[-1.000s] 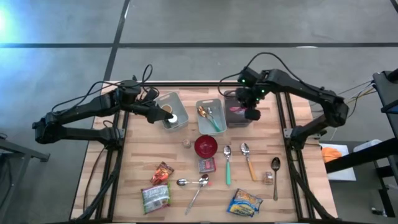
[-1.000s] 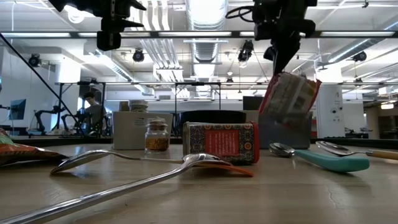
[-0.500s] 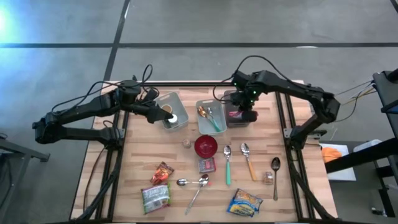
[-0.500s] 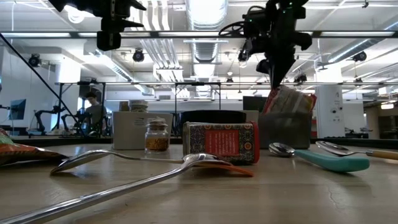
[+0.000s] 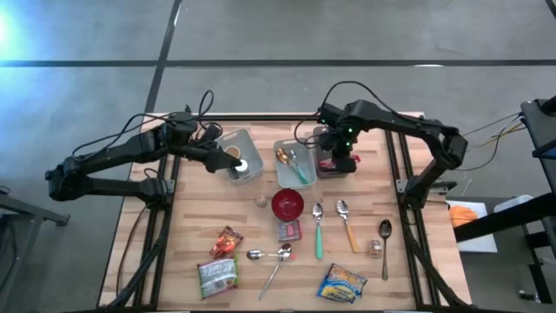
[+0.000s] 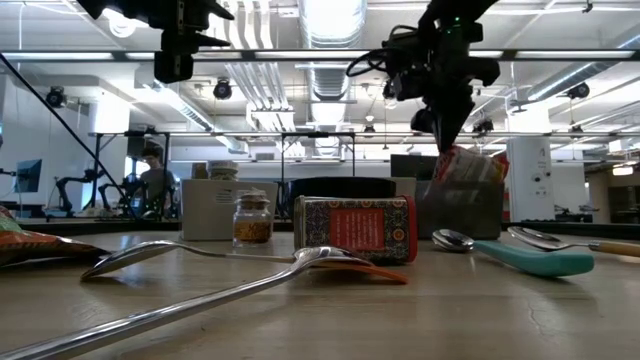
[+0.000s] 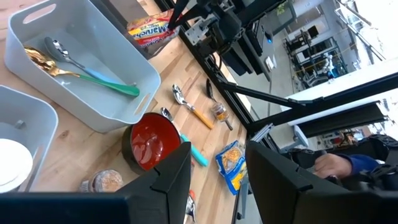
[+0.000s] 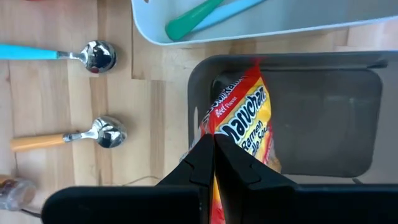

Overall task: Pick & Place Food Item
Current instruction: Put the red noodle pack into the black bin

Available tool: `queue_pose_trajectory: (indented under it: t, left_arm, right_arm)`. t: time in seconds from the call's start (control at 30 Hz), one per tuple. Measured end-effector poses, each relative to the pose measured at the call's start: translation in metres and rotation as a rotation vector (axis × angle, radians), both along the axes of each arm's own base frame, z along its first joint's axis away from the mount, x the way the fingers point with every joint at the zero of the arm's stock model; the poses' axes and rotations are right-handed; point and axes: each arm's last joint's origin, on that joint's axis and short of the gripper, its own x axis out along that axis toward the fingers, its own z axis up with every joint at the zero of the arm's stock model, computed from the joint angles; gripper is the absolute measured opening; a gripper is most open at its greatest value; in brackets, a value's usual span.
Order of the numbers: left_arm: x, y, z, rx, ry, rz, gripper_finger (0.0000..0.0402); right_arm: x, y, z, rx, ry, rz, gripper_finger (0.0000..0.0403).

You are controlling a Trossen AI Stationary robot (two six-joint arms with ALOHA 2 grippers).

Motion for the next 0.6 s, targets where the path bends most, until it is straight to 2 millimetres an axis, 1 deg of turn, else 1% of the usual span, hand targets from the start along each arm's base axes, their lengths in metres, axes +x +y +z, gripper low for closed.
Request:
queue_pose_trajectory:
  t: [0.17, 0.37, 0.6]
  left_arm:
    - [-0.0002, -0.0001, -0.0005, -0.002, 0.006, 0.0, 0.0157]
    - [-0.0003, -0.0001, -0.0006, -0.003, 0.007, 0.0, 0.0157]
    - [-0.0003, -0.0001, -0.0006, -0.002, 0.006, 0.0, 0.0157]
  right_arm:
    - [0.0005, 0.0001, -0.0004, 0.017, -0.005, -0.009, 0.0008]
    - [0.0002, 0.0004, 0.0003, 0.032, 0.005, -0.077, 0.0008]
    - [0.0002, 0.0004, 0.0003, 0.043, 0.01, -0.115, 0.0008]
